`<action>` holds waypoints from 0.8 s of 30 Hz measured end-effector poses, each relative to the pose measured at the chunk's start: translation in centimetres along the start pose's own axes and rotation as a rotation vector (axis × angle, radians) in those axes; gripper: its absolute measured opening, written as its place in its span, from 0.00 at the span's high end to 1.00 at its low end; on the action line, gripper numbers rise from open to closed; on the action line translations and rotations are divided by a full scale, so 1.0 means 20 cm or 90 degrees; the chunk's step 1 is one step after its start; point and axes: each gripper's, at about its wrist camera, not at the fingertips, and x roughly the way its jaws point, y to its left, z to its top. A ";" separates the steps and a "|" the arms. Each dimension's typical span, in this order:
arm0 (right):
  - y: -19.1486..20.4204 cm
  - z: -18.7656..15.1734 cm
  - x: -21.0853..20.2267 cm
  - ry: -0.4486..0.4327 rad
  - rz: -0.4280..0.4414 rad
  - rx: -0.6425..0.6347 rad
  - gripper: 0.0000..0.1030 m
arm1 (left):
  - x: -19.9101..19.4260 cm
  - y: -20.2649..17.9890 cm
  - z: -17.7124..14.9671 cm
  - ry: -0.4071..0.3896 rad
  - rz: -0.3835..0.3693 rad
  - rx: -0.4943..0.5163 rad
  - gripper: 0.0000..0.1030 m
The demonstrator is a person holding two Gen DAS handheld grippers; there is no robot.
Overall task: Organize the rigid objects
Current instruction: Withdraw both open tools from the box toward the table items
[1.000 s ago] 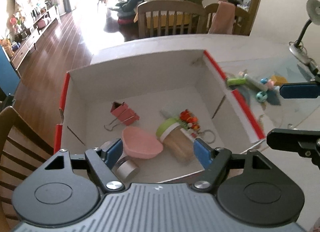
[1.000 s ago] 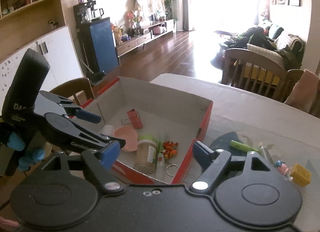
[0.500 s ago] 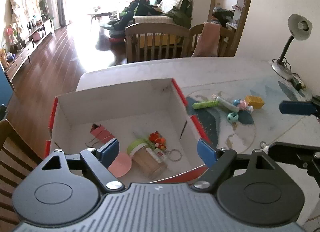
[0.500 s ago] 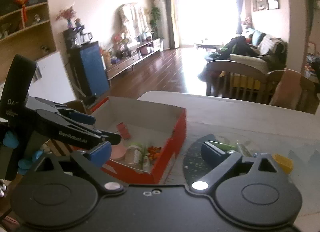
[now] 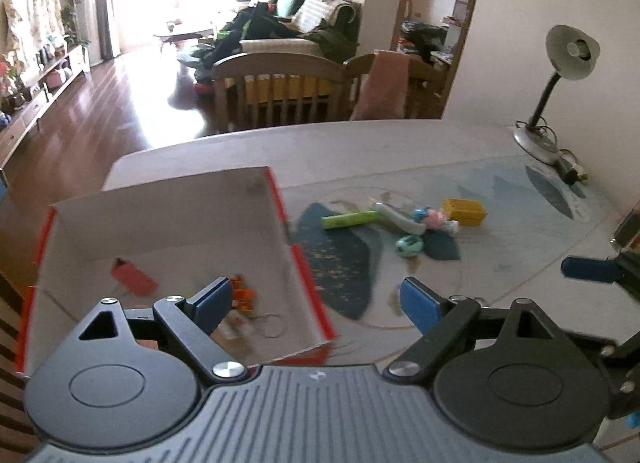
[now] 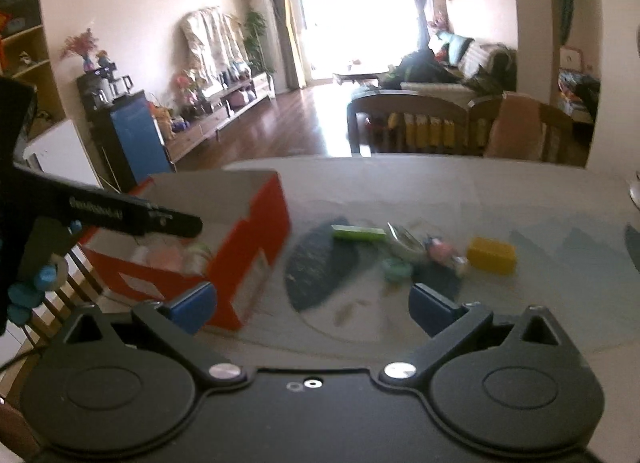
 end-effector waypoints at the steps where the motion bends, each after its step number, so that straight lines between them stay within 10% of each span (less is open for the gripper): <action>1: -0.03 -0.02 0.00 0.004 -0.008 0.002 0.01 | 0.02 -0.03 0.00 0.006 -0.006 -0.001 0.12; 24: -0.41 -0.28 0.24 0.118 -0.024 -0.065 0.13 | 0.70 -0.53 0.06 0.068 0.009 0.008 0.11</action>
